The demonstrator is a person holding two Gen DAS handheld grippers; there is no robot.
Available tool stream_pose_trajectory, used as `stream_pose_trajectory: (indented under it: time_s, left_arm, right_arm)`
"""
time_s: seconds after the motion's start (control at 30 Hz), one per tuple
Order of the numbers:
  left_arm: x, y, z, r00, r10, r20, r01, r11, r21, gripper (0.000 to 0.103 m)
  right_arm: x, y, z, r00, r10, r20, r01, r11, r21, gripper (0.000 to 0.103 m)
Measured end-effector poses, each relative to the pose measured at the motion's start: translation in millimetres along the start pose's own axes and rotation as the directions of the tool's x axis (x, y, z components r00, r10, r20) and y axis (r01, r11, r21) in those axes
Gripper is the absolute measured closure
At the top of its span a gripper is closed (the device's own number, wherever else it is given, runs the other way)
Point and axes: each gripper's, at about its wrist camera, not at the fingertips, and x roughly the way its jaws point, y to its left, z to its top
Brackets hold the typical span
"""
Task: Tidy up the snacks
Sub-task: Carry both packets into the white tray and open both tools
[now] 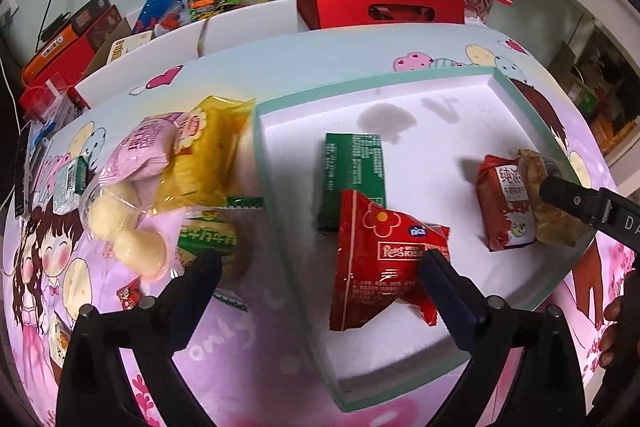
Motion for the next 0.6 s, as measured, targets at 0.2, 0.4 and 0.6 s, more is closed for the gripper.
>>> stream_pose_trajectory:
  time_s: [0.2,0.4,0.6]
  left_arm:
    - [-2,13,-3,1.0,0.026,0.012,-0.026,0.999,-0.018,0.003]
    - [-1,29,-8,0.998,0.054,0.013,-0.054,0.997,-0.049,0.003]
    - [-3,44,-14,0.997,0.068,0.031,-0.065,0.995,-0.07,0.003]
  right_arm:
    - [-1,9,-2,1.0,0.02,0.012,-0.02,1.0,-0.023,0.0]
    - [-3,22,-4,1.0,0.005,0.021,-0.004,0.999,-0.053,0.0]
    - [-4,33,-6,1.0,-0.001,0.02,0.003,0.997,-0.076,0.0]
